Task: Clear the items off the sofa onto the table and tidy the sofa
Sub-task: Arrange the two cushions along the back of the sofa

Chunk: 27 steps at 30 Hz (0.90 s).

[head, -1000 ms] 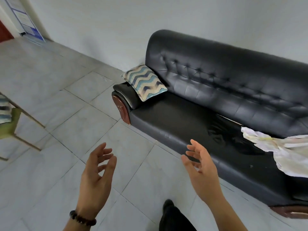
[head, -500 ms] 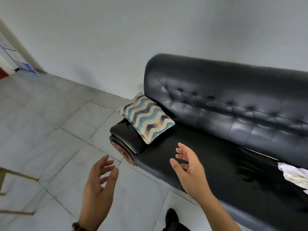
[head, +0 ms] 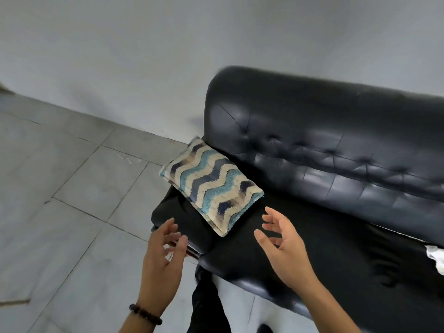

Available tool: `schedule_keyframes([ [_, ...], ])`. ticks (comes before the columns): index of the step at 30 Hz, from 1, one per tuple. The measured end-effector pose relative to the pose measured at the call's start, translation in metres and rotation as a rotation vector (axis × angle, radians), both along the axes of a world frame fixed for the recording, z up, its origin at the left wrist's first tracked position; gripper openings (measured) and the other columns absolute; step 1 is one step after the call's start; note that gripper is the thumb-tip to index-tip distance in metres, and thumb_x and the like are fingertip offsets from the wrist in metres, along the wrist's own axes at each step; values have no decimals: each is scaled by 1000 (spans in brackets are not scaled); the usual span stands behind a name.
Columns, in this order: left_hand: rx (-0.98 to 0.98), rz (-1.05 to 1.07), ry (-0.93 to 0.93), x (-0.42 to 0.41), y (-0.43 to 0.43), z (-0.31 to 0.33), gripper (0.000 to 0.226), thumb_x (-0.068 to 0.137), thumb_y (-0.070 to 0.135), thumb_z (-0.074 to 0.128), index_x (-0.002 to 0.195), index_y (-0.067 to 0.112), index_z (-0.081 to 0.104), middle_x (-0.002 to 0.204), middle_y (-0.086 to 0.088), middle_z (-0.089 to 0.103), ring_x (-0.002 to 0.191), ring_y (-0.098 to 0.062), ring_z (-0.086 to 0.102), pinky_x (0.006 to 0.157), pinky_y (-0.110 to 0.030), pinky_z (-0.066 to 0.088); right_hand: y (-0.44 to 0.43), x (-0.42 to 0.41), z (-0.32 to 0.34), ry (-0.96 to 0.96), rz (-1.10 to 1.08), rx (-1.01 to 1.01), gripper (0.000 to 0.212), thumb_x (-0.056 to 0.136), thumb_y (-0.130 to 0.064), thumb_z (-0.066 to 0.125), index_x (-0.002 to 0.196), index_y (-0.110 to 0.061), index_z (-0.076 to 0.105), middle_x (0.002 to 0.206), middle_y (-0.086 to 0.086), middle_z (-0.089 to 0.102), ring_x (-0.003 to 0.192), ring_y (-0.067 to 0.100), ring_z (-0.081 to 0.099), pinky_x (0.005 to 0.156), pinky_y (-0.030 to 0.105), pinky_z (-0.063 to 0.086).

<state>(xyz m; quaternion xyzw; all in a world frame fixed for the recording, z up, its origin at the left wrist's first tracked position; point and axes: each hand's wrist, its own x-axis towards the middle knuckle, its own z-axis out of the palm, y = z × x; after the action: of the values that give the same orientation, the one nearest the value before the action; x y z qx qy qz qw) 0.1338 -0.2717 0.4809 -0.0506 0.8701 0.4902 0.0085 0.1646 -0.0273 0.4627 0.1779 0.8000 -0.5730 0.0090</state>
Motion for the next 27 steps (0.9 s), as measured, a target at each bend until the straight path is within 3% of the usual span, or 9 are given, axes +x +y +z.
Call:
schedule_keyframes([
  [5, 20, -108, -58, -131, -24, -27, 37, 94, 19, 58, 127, 30, 46, 121, 10, 56, 107, -4, 58, 75, -13, 46, -31, -95, -22, -125, -96, 13, 53, 90, -28, 69, 135, -41, 44, 125, -21, 55, 112, -10, 54, 83, 14, 50],
  [8, 41, -161, -75, -200, -31, -57, 33, 94, 24, 56, 125, 32, 46, 121, 16, 55, 107, 1, 57, 80, -16, 48, -46, -148, -47, -187, -123, 26, 53, 90, -27, 69, 134, -44, 43, 124, -24, 54, 112, -10, 53, 86, 18, 51],
  [12, 42, -206, -98, -278, -23, -114, 26, 97, 31, 52, 122, 34, 47, 121, 9, 54, 108, 1, 56, 84, -19, 49, -54, -200, -99, -280, -166, 22, 52, 91, -28, 68, 136, -40, 45, 125, -25, 52, 113, -9, 52, 89, 21, 51],
  [14, -9, -248, -52, -316, -13, -156, 28, 97, 38, 50, 123, 30, 49, 123, 6, 52, 110, -2, 55, 86, -21, 48, -53, -225, -135, -320, -195, -12, 51, 92, -28, 68, 138, -36, 46, 128, -21, 52, 113, -8, 52, 91, 23, 51],
  [17, -191, -361, 62, -366, 4, -232, 40, 96, 37, 46, 128, 14, 51, 127, -4, 50, 118, -17, 49, 96, -35, 47, -49, -269, -199, -364, -207, -40, 54, 94, -29, 66, 142, -34, 42, 135, -14, 48, 119, -3, 50, 98, 29, 51],
  [20, -436, -475, 175, -415, 24, -311, 42, 99, 33, 45, 132, 7, 49, 142, -15, 42, 132, -30, 40, 107, -45, 36, -41, -313, -276, -377, -160, 24, 61, 94, -40, 62, 148, -36, 32, 148, -10, 30, 133, 5, 41, 106, 39, 47],
  [22, -633, -548, 216, -447, 36, -358, 49, 101, 38, 41, 142, 12, 39, 156, -17, 24, 144, -36, 23, 114, -54, 22, -36, -340, -327, -421, -108, 110, 78, 91, -54, 60, 154, -38, 16, 160, -8, 7, 147, 20, 24, 113, 45, 38],
  [24, -766, -570, 143, -473, 42, -405, 58, 101, 48, 33, 153, 27, 20, 163, -13, 0, 149, -34, -1, 116, -60, 3, -30, -362, -373, -499, -66, 189, 102, 83, -67, 62, 156, -39, -4, 163, -6, -14, 151, 30, 9, 115, 49, 31],
  [27, -864, -531, -21, -487, 48, -470, 65, 96, 64, 19, 152, 42, -5, 162, -7, -18, 148, -29, -17, 114, -64, -9, -22, -380, -430, -558, -44, 306, 125, 72, -76, 65, 155, -32, -17, 164, -3, -14, 150, 35, 11, 112, 55, 30],
])
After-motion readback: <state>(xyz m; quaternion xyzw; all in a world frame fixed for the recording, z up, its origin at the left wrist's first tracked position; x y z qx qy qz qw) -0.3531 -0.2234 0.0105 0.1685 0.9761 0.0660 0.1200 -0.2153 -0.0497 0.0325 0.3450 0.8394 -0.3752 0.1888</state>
